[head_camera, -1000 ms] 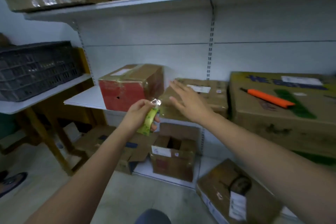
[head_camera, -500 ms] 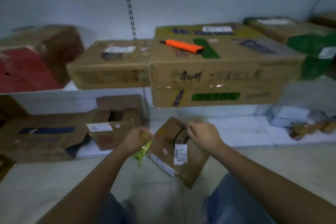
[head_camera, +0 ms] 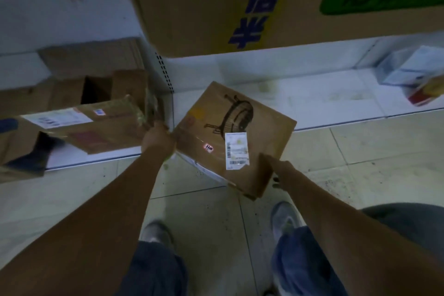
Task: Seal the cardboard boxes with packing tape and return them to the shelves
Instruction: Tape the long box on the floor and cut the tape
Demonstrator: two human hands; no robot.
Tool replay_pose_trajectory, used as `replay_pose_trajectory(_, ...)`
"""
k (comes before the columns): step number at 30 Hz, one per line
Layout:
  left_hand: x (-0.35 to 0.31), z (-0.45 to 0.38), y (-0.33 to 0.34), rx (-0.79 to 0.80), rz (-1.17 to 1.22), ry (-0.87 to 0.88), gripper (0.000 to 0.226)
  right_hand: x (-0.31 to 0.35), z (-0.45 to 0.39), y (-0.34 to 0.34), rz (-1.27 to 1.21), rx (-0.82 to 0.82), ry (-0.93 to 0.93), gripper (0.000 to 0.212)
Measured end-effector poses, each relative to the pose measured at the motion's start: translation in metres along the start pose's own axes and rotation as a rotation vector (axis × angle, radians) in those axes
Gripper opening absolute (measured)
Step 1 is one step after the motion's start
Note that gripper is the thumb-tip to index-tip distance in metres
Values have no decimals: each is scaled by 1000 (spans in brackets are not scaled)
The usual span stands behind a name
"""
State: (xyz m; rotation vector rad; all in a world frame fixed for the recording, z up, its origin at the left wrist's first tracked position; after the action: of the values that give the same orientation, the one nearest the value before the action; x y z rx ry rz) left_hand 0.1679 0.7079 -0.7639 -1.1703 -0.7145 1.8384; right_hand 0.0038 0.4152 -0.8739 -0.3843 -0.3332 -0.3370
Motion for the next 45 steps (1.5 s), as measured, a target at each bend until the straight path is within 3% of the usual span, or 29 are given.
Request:
replay_pose_trajectory(2,5,-15,17,22,-3,-28,37,-2,-10,4,-173,72,-43,48)
replay_pose_trajectory(5,2,-18,33,89,10,-76,41,2,-24,2,-165,18,-90,37)
replay_pose_trajectory(10,-26,-9,18,82,52,-17,53,37,14,-24,-37,-255,-491,31)
replay_pose_trajectory(13,-44,9,-8,40,111,49,34,69,59,-36,-3,-274,-655,27)
replay_pose_trajectory(17,-59,59,-47,-63,334,88,13,74,140,-54,380,-261,-1054,21)
replay_pose_trajectory(20,-48,99,-64,-140,380,102,28,40,175,-52,903,-217,-1192,34)
replay_pose_trajectory(22,-34,121,-64,-155,285,85,34,14,179,-45,1145,-175,-1223,50)
replay_pose_trajectory(24,-17,136,-48,-73,237,31,48,-5,180,-44,1182,-160,-1228,56)
replay_pose_trajectory(28,6,166,3,86,221,-16,62,-24,183,-55,1027,-93,-1239,40)
replay_pose_trajectory(30,15,179,25,66,291,-37,64,-23,181,-61,1031,-41,-1218,36)
replay_pose_trajectory(34,23,196,44,-138,466,-72,55,-27,163,-63,1034,1,-1180,45)
replay_pose_trajectory(37,25,193,45,-243,589,-130,54,-36,154,-49,1031,73,-1169,40)
replay_pose_trajectory(41,35,166,37,-199,530,-150,51,-32,148,-31,1200,12,-1332,52)
replay_pose_trajectory(45,28,158,34,-141,354,-60,34,-20,140,-29,1112,159,-1188,46)
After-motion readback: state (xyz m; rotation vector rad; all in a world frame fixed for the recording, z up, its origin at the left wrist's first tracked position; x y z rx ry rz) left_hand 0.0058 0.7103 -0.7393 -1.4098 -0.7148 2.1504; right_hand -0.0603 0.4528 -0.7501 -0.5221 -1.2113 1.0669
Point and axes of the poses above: each hand's wrist, its own z-axis away from the middle knuckle, its own y-axis out of the palm, x = y × z, the point moved 4 cm from there along -z, towards the middle knuckle, and after that the axes turned 2 degrees about x, right-handed, at the moved point
